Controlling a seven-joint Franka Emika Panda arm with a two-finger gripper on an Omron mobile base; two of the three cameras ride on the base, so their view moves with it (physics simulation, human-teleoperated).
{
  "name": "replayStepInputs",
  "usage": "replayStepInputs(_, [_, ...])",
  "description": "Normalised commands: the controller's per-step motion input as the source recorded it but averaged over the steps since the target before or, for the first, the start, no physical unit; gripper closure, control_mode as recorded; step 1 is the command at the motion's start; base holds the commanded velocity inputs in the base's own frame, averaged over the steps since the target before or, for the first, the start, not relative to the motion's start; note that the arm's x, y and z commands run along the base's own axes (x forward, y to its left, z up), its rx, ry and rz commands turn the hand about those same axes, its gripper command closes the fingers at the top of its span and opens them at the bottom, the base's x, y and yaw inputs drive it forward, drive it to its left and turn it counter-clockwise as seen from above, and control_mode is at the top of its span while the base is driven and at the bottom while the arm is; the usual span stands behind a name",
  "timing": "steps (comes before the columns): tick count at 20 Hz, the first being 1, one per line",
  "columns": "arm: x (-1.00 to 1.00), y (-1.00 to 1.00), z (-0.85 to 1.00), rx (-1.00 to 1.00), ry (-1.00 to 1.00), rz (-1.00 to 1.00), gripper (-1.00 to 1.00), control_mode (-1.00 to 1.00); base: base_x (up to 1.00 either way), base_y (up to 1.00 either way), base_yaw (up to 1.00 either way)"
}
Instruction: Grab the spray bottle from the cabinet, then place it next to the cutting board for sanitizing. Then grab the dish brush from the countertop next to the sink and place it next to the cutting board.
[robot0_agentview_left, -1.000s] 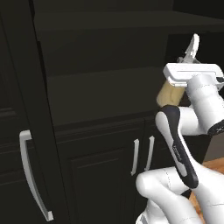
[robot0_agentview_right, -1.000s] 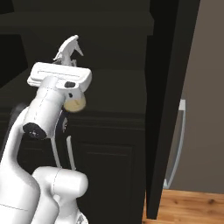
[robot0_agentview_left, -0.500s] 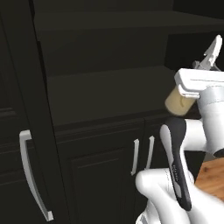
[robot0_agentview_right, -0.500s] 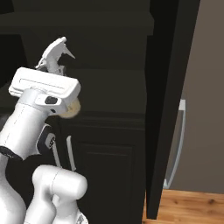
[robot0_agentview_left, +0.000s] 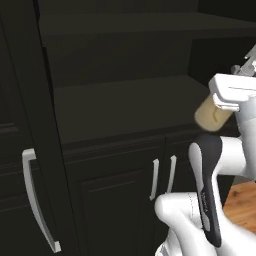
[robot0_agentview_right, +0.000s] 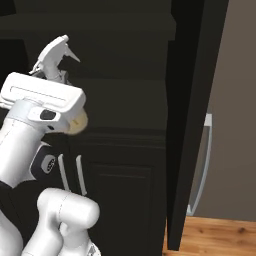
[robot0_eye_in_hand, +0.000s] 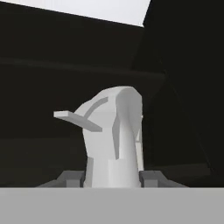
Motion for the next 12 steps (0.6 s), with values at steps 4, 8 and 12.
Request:
replayStepInputs(4, [-0.36,0.00,-0.13,-0.02,0.20,0.03,1.00,-1.00,0.00,0.00,0.00])
replayStepInputs(8, [-0.72,0.00,0.02,-0.02,0.25,0.10,1.00,-1.00,0.00,0.00,0.00])
replayStepInputs(12, [-0.20,0.00,0.04,-0.01,0.48,0.20,1.00,-1.00,0.00,0.00,0.00])
